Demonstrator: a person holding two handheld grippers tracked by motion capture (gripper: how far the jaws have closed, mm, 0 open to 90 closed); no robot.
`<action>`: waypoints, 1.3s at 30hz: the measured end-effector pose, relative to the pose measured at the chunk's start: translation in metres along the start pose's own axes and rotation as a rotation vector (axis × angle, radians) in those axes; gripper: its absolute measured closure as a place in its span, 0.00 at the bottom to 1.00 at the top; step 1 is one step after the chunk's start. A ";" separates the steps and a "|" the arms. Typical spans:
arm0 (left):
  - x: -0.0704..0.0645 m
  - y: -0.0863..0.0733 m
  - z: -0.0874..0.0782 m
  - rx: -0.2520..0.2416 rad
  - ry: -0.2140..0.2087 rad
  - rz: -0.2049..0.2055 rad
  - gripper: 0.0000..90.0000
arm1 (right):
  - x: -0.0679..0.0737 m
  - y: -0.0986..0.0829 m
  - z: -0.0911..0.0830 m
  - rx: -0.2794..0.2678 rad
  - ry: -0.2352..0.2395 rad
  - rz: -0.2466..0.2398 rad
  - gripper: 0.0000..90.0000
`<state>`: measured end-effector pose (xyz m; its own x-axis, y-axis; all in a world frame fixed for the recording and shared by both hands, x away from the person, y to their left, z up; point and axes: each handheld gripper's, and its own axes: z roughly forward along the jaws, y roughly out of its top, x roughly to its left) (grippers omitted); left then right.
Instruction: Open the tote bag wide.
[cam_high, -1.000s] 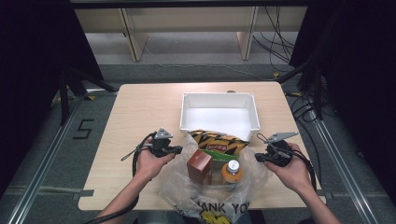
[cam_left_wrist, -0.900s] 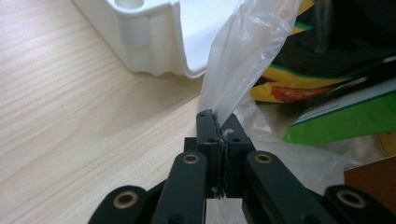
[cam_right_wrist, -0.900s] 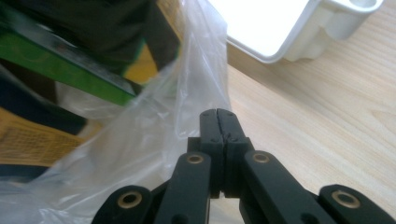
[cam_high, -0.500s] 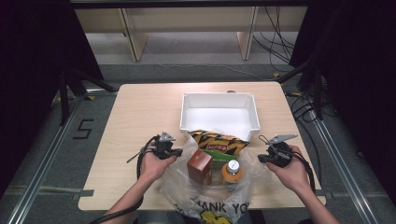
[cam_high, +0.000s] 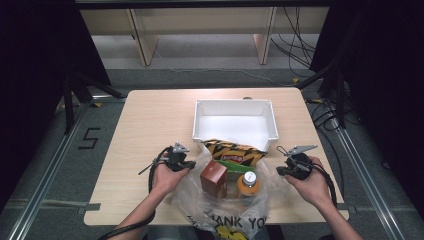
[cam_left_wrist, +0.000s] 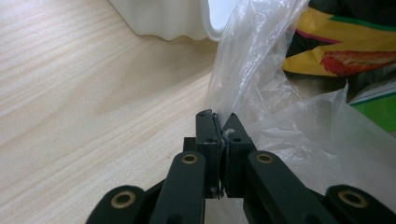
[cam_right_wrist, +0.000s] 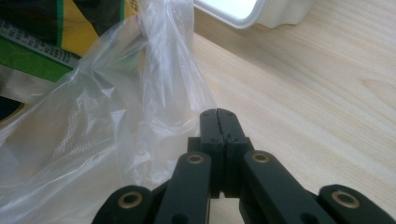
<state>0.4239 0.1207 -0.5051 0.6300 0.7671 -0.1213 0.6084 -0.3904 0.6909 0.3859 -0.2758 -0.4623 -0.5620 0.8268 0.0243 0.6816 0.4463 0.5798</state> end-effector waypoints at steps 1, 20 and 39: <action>0.000 0.000 0.000 0.001 0.001 -0.001 0.97 | 0.000 0.000 0.000 -0.002 0.001 -0.001 1.00; -0.008 0.011 -0.052 -0.168 0.060 0.018 0.43 | 0.017 0.010 -0.052 -0.125 0.020 -0.039 0.63; -0.014 0.011 -0.115 -0.260 0.048 0.051 0.33 | 0.043 0.035 -0.109 -0.331 0.082 -0.110 0.48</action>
<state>0.3660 0.1644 -0.4141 0.6295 0.7752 -0.0518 0.4280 -0.2903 0.8559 0.3349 -0.2615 -0.3522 -0.6684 0.7438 0.0049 0.4337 0.3844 0.8149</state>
